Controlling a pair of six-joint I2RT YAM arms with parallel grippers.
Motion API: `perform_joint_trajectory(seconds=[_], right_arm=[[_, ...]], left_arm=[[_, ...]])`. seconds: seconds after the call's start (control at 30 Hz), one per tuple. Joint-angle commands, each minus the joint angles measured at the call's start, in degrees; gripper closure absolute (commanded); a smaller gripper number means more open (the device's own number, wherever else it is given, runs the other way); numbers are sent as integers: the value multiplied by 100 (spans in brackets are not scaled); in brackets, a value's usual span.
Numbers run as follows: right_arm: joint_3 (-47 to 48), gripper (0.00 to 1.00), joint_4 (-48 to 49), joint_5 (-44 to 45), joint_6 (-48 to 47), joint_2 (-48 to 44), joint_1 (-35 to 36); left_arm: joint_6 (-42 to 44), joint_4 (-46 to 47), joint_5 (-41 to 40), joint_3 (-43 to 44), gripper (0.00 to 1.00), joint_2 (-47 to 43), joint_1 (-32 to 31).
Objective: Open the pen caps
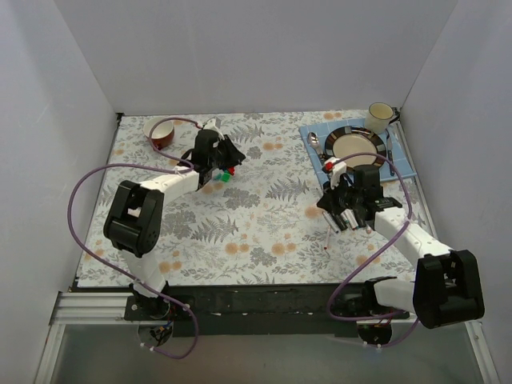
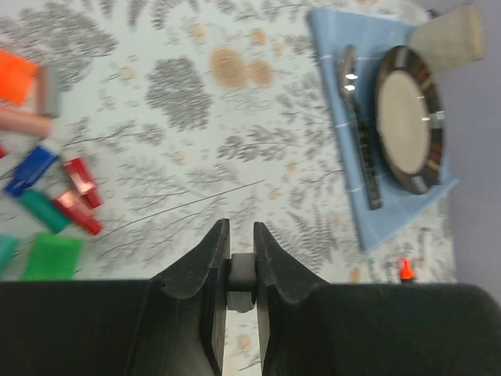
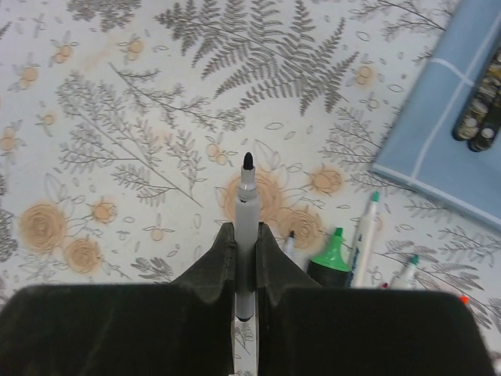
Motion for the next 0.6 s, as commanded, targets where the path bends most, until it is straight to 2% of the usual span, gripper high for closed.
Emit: perform_joint_trajectory(seconds=[0.0,0.13,0.17,0.33,0.37,0.47,0.57], right_arm=[[271,99,-43,1111,-302,-41,-148],[350,99,-131,1279,-373,178,-332],[368,99,-149,1297,-390,213,-376],[377,99,-167,1402,-399,363,-473],[385,99,-175,1420,-408,389,-490],[429,99,-210,1455,-426,521,-526],[447,99,-237,1429,-434,627,-526]], left_arm=[[860,-1078,-606,305,100,44,176],[1195,-1649,-827,727,95,474,220],[1195,-1789,-1097,806,95,649,220],[1221,-1940,-1556,1018,92,880,220],[1230,-1940,-1617,1035,85,897,228],[1274,-1984,-1750,1114,77,985,246],[1248,-1975,-1759,1123,72,994,264]])
